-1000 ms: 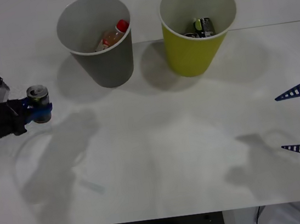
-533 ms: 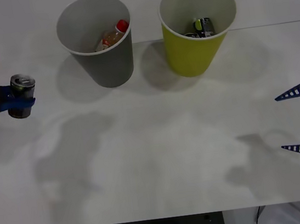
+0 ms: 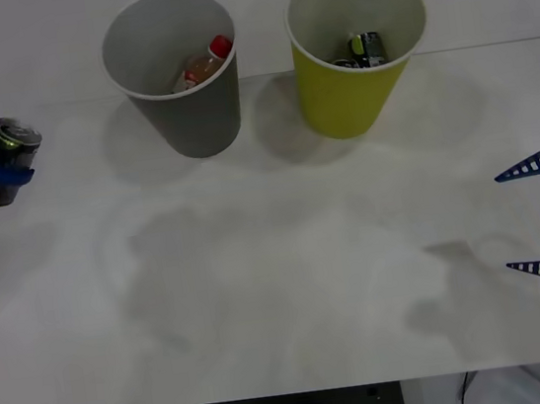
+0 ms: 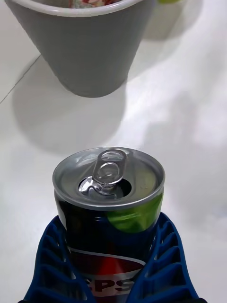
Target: Put the can into the green bin and the plastic bottle into the gray bin
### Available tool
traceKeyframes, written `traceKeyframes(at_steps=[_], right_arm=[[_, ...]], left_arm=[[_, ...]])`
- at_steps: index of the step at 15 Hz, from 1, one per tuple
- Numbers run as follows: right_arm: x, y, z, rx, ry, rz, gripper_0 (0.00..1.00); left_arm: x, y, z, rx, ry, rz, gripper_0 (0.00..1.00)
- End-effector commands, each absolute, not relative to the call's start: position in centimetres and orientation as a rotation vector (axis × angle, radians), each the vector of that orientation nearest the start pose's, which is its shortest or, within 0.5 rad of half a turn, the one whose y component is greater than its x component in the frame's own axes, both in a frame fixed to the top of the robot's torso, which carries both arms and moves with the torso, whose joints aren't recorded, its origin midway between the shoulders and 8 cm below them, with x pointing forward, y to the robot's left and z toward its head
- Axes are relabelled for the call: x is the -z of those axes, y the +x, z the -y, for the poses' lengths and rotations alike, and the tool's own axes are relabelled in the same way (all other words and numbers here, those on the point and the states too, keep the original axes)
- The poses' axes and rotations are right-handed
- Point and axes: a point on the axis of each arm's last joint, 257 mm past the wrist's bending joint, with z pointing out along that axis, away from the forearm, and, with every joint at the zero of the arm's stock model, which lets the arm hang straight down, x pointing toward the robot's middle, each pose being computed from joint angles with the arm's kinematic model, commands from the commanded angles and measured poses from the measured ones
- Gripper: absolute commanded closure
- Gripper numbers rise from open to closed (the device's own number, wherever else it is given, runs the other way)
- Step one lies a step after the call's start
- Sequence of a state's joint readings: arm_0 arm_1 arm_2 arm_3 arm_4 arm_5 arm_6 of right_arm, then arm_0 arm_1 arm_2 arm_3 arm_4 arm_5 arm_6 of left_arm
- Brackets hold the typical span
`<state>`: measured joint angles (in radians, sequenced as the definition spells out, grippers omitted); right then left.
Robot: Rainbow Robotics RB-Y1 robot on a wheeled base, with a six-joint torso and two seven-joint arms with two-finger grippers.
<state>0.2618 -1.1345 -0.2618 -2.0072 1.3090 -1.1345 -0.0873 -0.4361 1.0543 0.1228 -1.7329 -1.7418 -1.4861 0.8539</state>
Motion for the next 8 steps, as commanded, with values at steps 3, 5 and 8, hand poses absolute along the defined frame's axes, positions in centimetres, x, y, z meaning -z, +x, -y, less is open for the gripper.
traceKeyframes(at_steps=[3, 5, 8], right_arm=[[16.7, 34.1, 28.6, -0.209, -1.634, -1.596, 0.0], [16.7, 34.1, 28.6, -0.209, -1.634, -1.596, 0.0], [16.7, 34.1, 28.6, -0.209, -1.634, -1.596, 0.0]], left_arm=[[4.3, 48.1, -24.4, 0.124, 1.146, -2.037, 1.0], [1.8, 49.0, -21.5, 0.171, 1.11, -1.993, 1.0], [-1.5, 50.6, -16.6, 0.098, 1.164, -1.941, 1.0]])
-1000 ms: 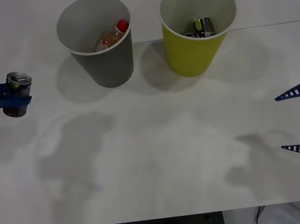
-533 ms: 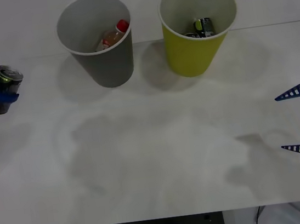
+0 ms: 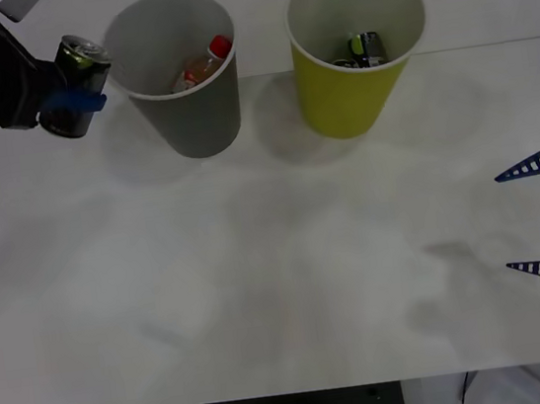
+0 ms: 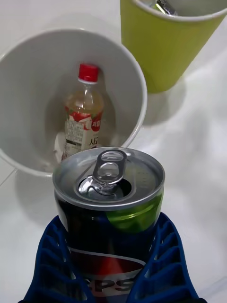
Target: Put the can into the green bin and the plastic bottle into the gray bin
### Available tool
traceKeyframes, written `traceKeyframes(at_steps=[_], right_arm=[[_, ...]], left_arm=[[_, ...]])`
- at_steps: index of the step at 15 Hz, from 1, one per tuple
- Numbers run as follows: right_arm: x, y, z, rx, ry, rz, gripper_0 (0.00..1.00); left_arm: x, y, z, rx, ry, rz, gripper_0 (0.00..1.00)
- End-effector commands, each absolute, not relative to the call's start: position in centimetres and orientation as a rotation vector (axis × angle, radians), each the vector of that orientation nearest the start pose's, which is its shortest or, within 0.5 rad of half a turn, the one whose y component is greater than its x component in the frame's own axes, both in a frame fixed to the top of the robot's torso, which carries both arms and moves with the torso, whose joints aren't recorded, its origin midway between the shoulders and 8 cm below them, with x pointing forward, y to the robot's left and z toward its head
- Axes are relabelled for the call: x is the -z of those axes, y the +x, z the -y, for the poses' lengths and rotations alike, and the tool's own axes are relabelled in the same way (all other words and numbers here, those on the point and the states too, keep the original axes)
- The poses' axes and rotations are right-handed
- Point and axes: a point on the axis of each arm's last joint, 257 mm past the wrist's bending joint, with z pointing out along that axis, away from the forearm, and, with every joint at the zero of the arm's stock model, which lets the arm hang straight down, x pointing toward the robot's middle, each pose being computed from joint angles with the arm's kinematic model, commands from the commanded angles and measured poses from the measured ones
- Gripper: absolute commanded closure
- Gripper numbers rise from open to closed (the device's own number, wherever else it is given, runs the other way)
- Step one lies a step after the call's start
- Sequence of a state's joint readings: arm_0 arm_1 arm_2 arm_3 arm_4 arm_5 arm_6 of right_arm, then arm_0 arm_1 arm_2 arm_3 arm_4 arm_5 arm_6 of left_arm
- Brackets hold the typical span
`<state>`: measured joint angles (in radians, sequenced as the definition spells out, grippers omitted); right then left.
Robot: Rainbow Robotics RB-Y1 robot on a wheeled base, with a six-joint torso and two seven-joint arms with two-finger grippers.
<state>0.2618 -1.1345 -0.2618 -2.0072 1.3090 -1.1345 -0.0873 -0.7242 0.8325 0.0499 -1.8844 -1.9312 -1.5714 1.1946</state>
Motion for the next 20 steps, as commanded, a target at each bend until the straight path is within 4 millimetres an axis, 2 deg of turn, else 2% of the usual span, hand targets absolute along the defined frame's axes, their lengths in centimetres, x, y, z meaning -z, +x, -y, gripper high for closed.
traceKeyframes(at_steps=[1, 4, 7, 10, 14, 17, 20], right_arm=[[16.7, 34.1, 28.6, -0.209, -1.634, -1.596, 0.0], [16.7, 34.1, 28.6, -0.209, -1.634, -1.596, 0.0], [16.7, 34.1, 28.6, -0.209, -1.634, -1.596, 0.0], [16.7, 34.1, 28.6, -0.209, -1.634, -1.596, 0.0], [16.7, 34.1, 28.6, -0.209, -1.634, -1.596, 0.0], [16.7, 34.1, 28.6, -0.209, -1.634, -1.596, 0.0], [16.7, 34.1, 28.6, -0.209, -1.634, -1.596, 0.0]], left_arm=[[-2.3, 51.2, -15.4, 0.087, 1.189, -1.93, 1.0], [-4.1, 52.9, -12.4, 0.136, 1.227, -1.9, 1.0], [-6.6, 54.9, -8.3, 0.231, 1.217, -1.885, 0.99], [-7.4, 56.3, -3.9, 0.107, 1.289, -1.896, 0.99], [-9.3, 57.1, 0.8, 0.096, 1.293, -1.912, 0.99], [-9.5, 56.8, 3.4, 0.147, 1.295, -1.965, 0.97], [-8.2, 56.0, 5.8, 0.19, 1.33, -1.987, 0.96]])
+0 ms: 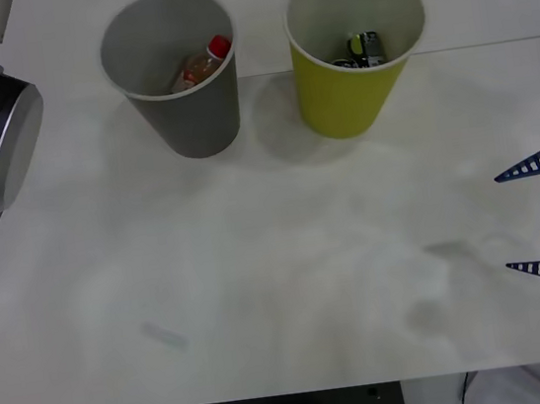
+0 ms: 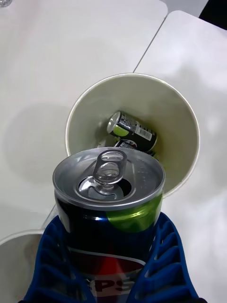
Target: Put the can into the green bin and the plastic bottle into the gray bin
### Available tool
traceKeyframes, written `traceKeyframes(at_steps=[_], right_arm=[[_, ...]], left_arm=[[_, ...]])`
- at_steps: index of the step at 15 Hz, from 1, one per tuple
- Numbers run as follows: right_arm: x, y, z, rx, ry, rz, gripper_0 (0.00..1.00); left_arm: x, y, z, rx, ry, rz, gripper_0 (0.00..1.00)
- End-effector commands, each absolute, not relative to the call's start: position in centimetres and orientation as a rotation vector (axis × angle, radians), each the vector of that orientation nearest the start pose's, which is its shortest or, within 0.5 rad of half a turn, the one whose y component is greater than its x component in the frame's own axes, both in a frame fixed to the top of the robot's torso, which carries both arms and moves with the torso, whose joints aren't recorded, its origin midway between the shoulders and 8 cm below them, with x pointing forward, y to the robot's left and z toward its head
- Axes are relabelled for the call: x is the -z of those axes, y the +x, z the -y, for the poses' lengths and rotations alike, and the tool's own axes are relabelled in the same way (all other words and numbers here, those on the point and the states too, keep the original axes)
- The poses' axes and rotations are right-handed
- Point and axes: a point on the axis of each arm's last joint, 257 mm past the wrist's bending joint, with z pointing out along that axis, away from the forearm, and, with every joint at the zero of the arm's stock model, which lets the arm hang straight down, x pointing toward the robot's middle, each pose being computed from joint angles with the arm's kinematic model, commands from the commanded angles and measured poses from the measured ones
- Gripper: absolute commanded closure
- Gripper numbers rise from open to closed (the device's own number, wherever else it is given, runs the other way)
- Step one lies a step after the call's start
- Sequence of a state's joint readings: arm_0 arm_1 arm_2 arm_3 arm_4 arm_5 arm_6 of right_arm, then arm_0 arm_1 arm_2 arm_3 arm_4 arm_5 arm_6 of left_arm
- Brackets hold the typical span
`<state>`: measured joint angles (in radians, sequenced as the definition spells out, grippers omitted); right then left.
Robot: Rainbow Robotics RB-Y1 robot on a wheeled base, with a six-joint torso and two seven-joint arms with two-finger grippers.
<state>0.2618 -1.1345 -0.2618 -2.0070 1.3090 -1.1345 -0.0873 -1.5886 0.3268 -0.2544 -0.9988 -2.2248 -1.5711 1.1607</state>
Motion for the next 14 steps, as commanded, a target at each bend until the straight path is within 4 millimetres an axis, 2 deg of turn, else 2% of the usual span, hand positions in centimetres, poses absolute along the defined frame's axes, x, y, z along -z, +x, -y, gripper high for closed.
traceKeyframes(at_steps=[1, 6, 12, 14], right_arm=[[16.7, 34.1, 28.6, -0.209, -1.634, -1.596, 0.0], [16.7, 34.1, 28.6, -0.209, -1.634, -1.596, 0.0], [16.7, 34.1, 28.6, -0.209, -1.634, -1.596, 0.0], [16.7, 34.1, 28.6, -0.209, -1.634, -1.596, 0.0]], left_arm=[[-8.3, 55.9, 7.4, 0.2, 1.332, -1.954, 0.95], [-8.5, 56.6, 12.5, 0.148, 1.29, -1.857, 0.95], [-6.4, 60.2, 15.6, 0.217, 1.173, -1.807, 0.96], [-5.6, 60.8, 16.0, 0.218, 1.172, -1.795, 0.96]])
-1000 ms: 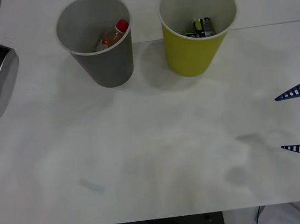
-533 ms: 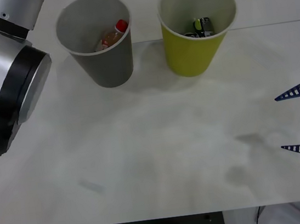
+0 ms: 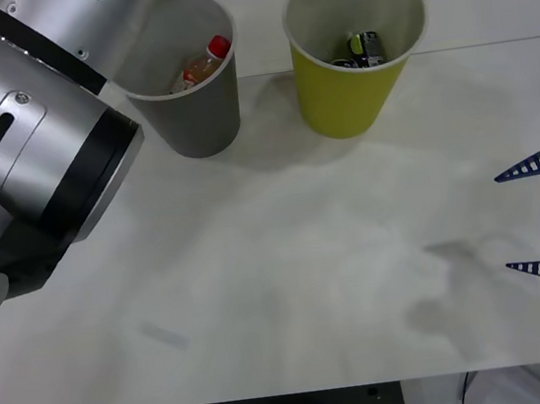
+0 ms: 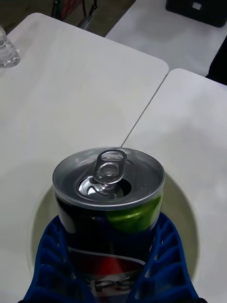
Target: Put the can into the green bin and the plastic bottle into the gray bin
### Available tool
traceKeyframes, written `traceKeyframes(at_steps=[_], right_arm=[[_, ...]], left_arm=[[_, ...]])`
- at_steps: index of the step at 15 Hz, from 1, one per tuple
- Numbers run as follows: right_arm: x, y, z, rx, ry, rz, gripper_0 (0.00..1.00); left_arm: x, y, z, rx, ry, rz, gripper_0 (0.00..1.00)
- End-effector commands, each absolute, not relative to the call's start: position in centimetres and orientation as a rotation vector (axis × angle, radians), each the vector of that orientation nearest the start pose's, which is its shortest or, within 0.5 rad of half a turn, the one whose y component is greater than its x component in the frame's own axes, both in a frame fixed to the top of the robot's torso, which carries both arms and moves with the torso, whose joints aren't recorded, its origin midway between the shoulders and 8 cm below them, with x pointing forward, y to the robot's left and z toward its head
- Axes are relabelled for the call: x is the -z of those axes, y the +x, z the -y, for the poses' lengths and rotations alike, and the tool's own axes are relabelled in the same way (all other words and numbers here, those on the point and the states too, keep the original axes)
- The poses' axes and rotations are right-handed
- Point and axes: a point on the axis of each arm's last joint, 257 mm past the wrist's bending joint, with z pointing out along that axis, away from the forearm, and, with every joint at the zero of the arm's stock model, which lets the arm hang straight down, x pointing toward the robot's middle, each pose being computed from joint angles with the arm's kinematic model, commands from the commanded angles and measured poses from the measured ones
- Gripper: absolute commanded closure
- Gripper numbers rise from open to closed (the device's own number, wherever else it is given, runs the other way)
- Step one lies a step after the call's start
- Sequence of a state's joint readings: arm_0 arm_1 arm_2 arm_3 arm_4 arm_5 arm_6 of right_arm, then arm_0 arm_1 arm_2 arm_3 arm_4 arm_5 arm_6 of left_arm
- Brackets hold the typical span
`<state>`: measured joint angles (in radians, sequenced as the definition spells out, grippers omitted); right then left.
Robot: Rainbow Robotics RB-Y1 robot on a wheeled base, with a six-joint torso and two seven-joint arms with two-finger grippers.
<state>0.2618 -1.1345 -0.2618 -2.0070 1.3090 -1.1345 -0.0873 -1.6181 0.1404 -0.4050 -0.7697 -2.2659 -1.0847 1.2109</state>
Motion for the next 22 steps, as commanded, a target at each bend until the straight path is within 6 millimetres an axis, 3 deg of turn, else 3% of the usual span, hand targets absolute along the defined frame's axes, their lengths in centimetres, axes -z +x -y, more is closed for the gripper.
traceKeyframes(at_steps=[1, 4, 5, 6, 7, 10, 13, 18, 22], right_arm=[[16.7, 34.1, 28.6, -0.209, -1.634, -1.596, 0.0], [16.7, 34.1, 28.6, -0.209, -1.634, -1.596, 0.0], [16.7, 34.1, 28.6, -0.209, -1.634, -1.596, 0.0], [16.7, 34.1, 28.6, -0.209, -1.634, -1.596, 0.0], [16.7, 34.1, 28.6, -0.209, -1.634, -1.596, 0.0], [16.7, 34.1, 28.6, -0.209, -1.634, -1.596, 0.0], [16.7, 34.1, 28.6, -0.209, -1.634, -1.596, 0.0], [16.7, 34.1, 28.6, -0.209, -1.634, -1.596, 0.0], [16.7, 34.1, 28.6, -0.209, -1.634, -1.596, 0.0]], left_arm=[[-5.2, 60.8, 16.3, 0.22, 1.179, -1.795, 0.95], [-5.0, 60.7, 16.3, 0.229, 1.18, -1.799, 0.88], [-4.9, 60.7, 16.3, 0.228, 1.182, -1.799, 0.73], [-4.9, 60.8, 16.2, 0.222, 1.191, -1.793, 0.13], [-4.6, 60.6, 16.2, 0.214, 1.214, -1.792, 0.0], [-3.9, 59.6, 15.0, 0.217, 1.267, -1.839, 0.0], [-4.5, 58.3, 11.6, 0.28, 1.307, -1.826, 0.0], [-6.7, 56.4, 3.8, 0.337, 1.363, -1.835, 0.0], [-6.4, 56.0, -3.4, 0.286, 1.444, -1.777, 0.0]])
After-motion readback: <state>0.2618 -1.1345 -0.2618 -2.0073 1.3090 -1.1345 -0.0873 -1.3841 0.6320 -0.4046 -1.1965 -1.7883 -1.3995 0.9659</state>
